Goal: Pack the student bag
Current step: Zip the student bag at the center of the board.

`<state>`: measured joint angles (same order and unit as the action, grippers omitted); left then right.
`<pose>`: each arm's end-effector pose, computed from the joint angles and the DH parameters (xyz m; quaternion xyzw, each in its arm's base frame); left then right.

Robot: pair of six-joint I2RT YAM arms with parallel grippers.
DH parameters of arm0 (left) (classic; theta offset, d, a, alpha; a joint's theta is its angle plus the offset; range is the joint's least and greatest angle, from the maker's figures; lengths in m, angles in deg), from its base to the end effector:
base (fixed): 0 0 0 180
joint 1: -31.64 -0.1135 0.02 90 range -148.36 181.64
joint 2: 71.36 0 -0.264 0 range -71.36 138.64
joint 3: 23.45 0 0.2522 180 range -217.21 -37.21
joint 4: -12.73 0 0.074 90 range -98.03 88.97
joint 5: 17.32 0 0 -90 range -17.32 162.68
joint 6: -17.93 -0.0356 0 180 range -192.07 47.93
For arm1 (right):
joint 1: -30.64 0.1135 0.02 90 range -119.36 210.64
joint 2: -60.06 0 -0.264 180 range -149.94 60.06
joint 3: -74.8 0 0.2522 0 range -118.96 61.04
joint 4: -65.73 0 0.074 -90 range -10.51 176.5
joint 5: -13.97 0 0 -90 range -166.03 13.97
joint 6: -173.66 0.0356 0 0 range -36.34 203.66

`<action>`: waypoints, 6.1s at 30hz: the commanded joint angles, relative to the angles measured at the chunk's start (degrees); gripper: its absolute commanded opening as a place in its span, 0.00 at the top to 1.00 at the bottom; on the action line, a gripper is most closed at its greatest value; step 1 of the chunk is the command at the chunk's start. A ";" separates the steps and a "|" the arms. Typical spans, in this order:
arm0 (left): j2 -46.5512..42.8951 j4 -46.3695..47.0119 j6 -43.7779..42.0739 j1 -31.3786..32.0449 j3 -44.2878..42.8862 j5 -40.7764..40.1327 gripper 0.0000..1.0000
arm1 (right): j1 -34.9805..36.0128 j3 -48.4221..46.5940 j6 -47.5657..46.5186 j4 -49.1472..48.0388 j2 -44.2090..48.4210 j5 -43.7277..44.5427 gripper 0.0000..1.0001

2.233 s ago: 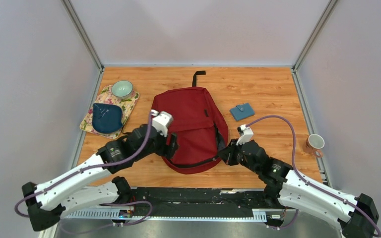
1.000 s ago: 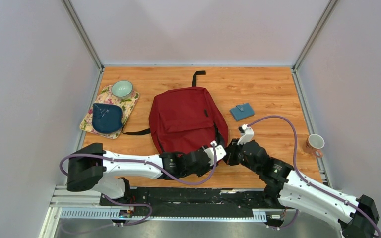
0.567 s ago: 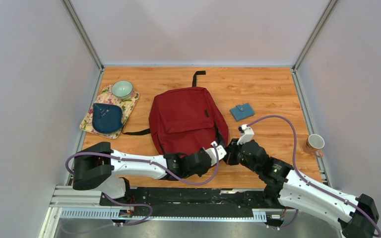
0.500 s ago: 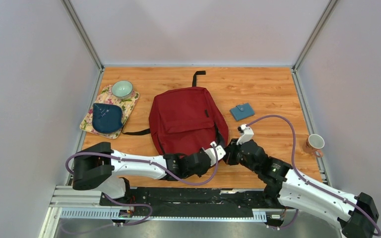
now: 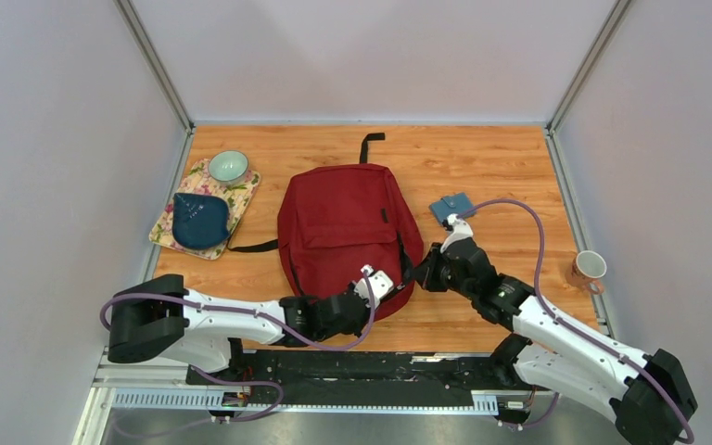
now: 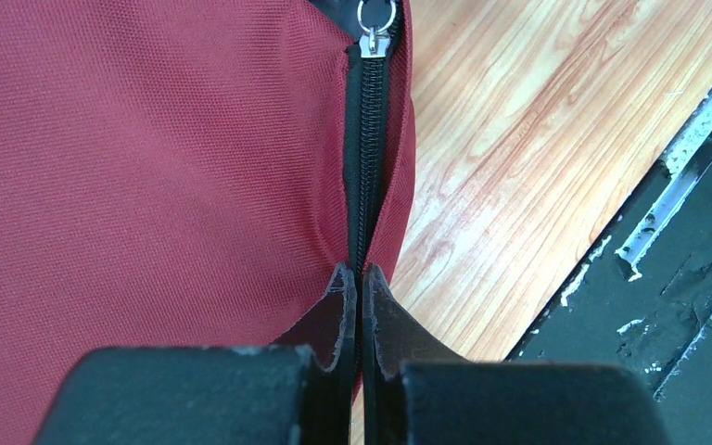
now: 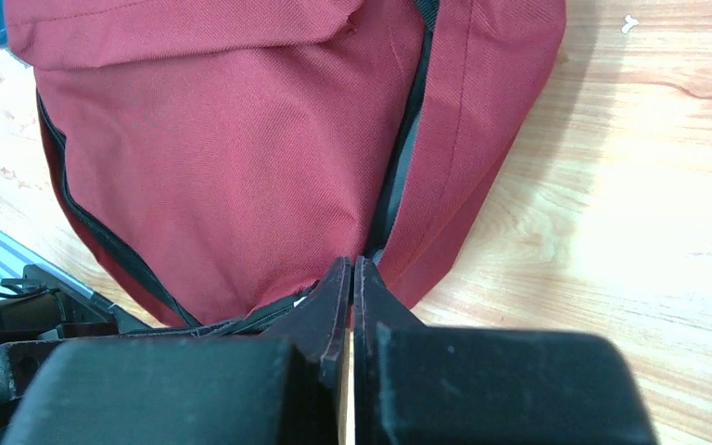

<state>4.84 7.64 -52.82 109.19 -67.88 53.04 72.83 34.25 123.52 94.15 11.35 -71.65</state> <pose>0.0672 -0.2488 0.1726 0.3626 0.8068 -0.2283 0.4067 0.1377 0.1211 0.2108 -0.0010 0.8928 0.2691 0.3613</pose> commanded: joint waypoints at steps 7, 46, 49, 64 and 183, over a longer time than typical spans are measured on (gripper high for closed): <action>-1.76 -9.02 6.42 1.19 7.29 1.97 1.00 | -3.61 -2.57 -2.94 -7.18 -1.30 4.06 1.00; 7.73 2.93 2.02 -0.92 -3.09 4.87 1.00 | -4.05 2.97 -1.80 -9.64 -2.52 -4.47 1.00; 7.56 2.85 4.39 0.92 -0.36 6.01 1.00 | -5.28 0.77 -1.98 -11.14 -6.74 -1.84 1.00; 3.69 0.47 9.32 5.32 6.76 1.98 1.00 | -9.15 -2.13 -1.63 -13.51 -9.48 -1.40 1.00; 11.51 8.30 4.75 -0.13 -6.94 6.19 0.80 | -14.25 9.82 13.93 -21.15 -7.89 -26.27 0.54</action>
<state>16.63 13.50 -49.39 108.84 -74.29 57.19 58.32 44.42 136.17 79.90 5.61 -95.32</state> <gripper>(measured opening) 0.201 0.483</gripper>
